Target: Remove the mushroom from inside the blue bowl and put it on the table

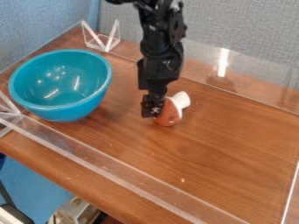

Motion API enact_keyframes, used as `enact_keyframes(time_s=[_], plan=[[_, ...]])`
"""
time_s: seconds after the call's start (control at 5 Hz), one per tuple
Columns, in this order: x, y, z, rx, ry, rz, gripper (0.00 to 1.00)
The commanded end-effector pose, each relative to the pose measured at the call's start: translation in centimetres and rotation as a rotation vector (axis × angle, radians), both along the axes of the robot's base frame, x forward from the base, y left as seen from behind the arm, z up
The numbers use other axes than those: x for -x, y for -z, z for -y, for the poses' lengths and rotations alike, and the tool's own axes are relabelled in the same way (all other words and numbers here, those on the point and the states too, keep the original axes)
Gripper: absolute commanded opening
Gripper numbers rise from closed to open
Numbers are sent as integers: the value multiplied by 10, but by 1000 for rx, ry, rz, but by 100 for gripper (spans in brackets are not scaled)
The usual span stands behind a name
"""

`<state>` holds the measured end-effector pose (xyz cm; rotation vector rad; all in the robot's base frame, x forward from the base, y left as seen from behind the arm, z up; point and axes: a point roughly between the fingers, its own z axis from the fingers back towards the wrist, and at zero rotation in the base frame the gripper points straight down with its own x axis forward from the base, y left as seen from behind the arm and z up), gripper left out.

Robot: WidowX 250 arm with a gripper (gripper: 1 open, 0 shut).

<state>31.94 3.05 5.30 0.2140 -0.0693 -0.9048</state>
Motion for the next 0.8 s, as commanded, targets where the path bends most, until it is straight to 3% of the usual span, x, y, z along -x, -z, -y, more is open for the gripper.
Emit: enact_keyframes(time_s=[0.0,0.2,0.6], plan=[[-5,-7,-5,-1,12,41,100],[-4,-5,-7,-1,28,42,100],[-17,-11,-8,2,114,40,100]])
